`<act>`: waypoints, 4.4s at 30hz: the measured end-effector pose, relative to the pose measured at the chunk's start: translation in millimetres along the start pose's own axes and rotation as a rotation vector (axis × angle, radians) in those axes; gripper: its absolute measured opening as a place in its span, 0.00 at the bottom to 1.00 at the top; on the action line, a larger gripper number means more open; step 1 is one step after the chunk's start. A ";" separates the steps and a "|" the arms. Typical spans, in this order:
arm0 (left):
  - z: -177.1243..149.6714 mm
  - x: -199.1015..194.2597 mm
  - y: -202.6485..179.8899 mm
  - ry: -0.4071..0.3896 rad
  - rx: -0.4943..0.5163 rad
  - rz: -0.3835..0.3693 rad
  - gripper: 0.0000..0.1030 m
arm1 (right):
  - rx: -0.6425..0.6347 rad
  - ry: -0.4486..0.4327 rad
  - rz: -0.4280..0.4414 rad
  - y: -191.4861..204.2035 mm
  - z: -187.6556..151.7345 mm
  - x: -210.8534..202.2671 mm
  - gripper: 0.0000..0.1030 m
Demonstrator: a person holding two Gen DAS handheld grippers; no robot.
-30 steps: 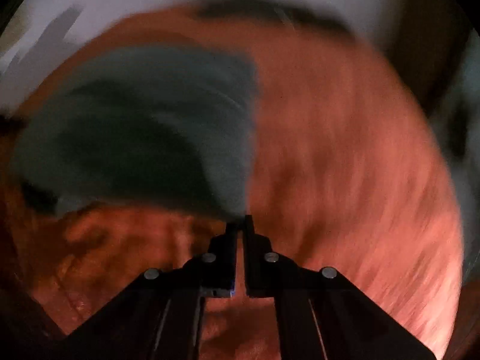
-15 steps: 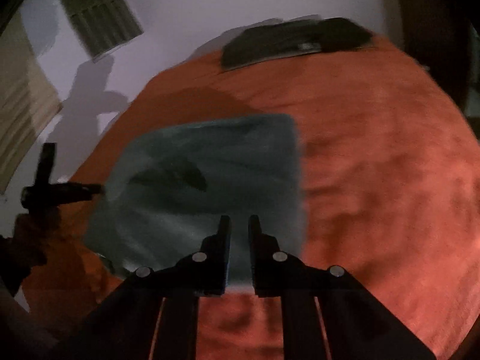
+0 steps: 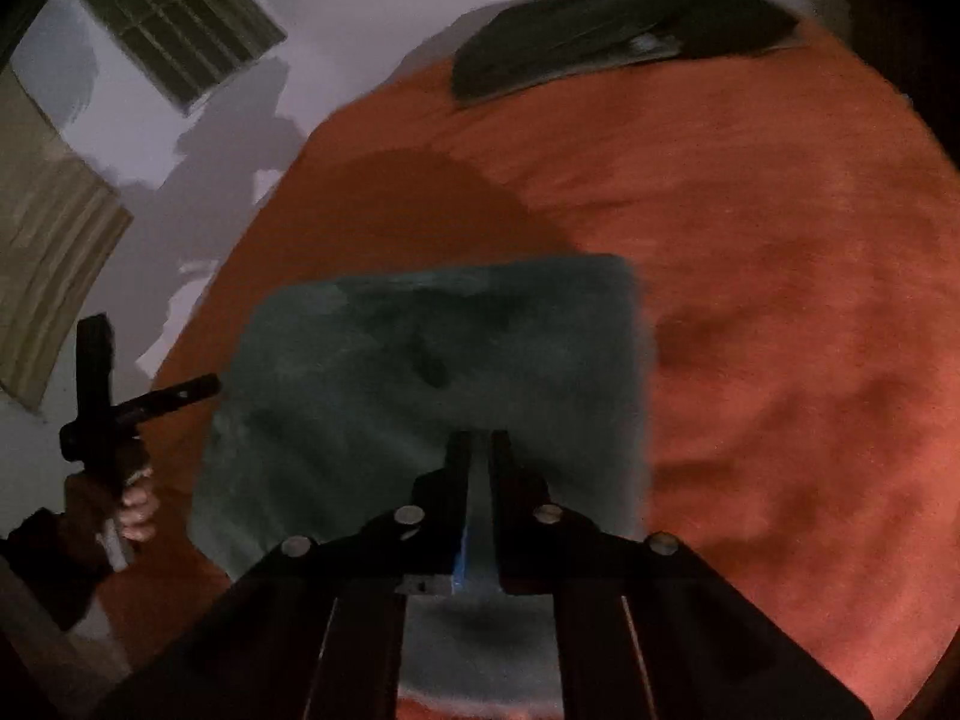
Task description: Fold clothes
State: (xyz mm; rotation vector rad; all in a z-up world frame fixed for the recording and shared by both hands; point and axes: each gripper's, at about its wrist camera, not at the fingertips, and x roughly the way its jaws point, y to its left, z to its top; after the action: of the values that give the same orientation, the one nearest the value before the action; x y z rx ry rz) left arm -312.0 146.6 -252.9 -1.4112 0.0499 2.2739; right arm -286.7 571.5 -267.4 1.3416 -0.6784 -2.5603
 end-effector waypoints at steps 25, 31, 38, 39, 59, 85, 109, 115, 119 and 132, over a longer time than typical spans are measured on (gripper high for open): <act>-41.8 -24.8 91.2 0.201 -0.062 -0.353 0.92 | 0.343 0.127 0.276 -137.0 -36.0 -8.5 0.69; -48.7 -13.9 93.2 0.278 -0.086 -0.440 0.92 | 0.233 0.235 0.263 -100.6 -44.0 -1.3 0.82; -38.5 20.4 83.1 0.345 -0.151 -0.559 0.92 | 0.195 0.305 0.291 -86.4 -31.7 -0.3 1.00; -39.3 23.6 83.6 0.355 -0.171 -0.586 0.92 | 0.203 0.308 0.303 -88.2 -30.2 3.5 1.00; -58.6 38.8 63.0 0.411 -0.149 -0.708 0.92 | 0.235 0.366 0.444 -63.8 -25.6 27.6 1.00; 158.5 -108.1 6.2 0.206 -0.167 -0.814 0.45 | 0.315 0.209 0.433 -25.8 141.8 -107.2 0.42; 471.9 38.5 -123.4 0.172 -0.282 -0.743 0.48 | 0.246 0.171 0.331 -146.6 475.6 -80.5 0.41; 537.5 123.7 -136.0 0.201 -0.331 -0.733 0.48 | 0.275 0.206 0.288 -207.3 546.0 -12.2 0.41; 569.1 173.9 -143.3 0.209 -0.341 -0.752 0.49 | 0.275 0.192 0.270 -231.9 572.9 16.0 0.41; 588.0 256.1 -133.0 0.295 -0.384 -0.710 0.67 | 0.393 0.192 0.131 -327.6 568.7 79.2 0.74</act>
State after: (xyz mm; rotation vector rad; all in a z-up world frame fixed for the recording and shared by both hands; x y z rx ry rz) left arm -846.8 514.9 -166.7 -1.6064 -0.7119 1.5258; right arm -776.1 1010.7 -199.9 1.5683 -1.2310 -2.2340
